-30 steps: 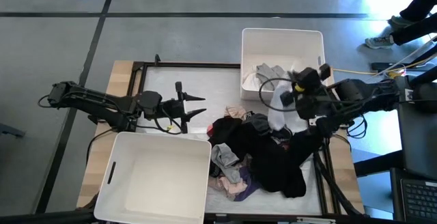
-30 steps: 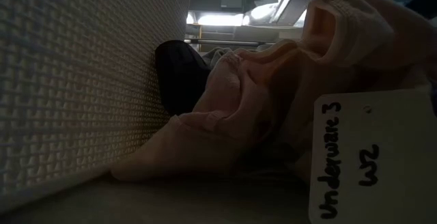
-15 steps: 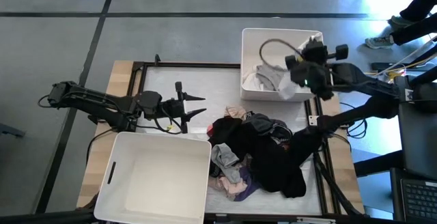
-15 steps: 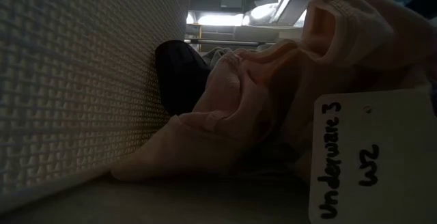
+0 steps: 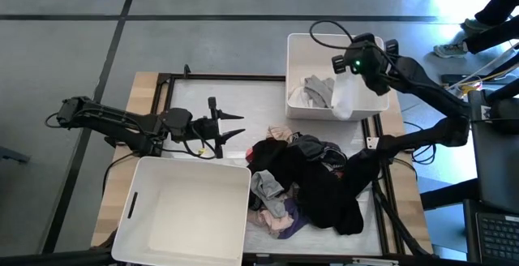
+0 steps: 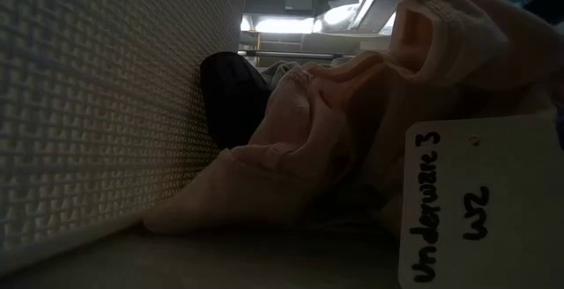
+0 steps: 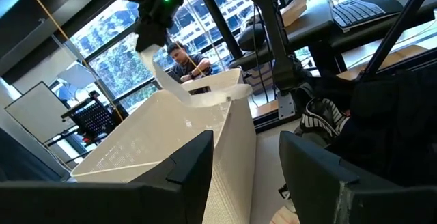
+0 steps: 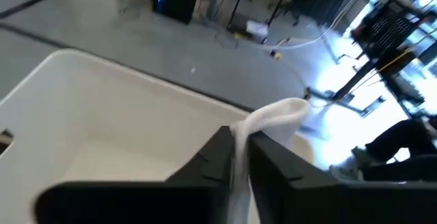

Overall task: Sort clothes
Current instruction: Put the white sock into the top white laundry bin, then put the gray sock into the top white laundry bin

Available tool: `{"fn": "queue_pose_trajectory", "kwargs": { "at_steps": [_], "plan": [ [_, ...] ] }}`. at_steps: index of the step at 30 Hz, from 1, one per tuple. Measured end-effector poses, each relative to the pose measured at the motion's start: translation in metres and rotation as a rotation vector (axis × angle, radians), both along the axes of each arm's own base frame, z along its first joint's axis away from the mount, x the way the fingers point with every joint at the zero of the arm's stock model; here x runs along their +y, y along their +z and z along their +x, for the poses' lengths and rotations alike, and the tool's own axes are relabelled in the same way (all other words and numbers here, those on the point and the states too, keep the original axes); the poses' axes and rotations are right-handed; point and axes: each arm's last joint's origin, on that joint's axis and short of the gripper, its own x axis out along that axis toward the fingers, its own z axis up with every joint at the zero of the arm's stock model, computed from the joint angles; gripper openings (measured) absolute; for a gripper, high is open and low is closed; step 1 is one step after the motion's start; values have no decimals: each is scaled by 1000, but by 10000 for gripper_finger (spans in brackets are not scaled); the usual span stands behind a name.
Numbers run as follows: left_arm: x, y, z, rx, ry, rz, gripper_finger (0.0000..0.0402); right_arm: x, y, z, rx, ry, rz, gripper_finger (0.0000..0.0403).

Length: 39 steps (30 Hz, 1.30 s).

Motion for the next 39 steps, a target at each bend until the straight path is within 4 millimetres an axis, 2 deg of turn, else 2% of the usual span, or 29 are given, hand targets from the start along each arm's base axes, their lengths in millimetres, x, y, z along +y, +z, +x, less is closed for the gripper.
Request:
{"fn": "queue_pose_trajectory", "kwargs": {
  "at_steps": [6,10,15,19,23,30,34,39],
  "plan": [
    [0,-2,0,20,0,2,159,-5,-3,1,-25,47,68,148],
    [0,-6,0,61,0,7,159,-2,-5,-2,-15,88,118,192],
    [0,-12,-1,127,0,16,159,3,-10,-7,-16,132,224,213],
    [0,-13,-1,136,0,17,159,9,-18,-11,-16,206,395,212],
    [0,-13,-1,135,0,17,159,29,-25,-9,-22,286,575,209],
    [0,-13,-1,133,0,17,159,81,-39,3,-12,379,709,209],
    [0,-13,-1,133,0,17,159,110,-59,9,32,430,804,209],
    [0,-13,-1,133,0,17,159,138,-93,8,116,408,908,209]
  ]
}}
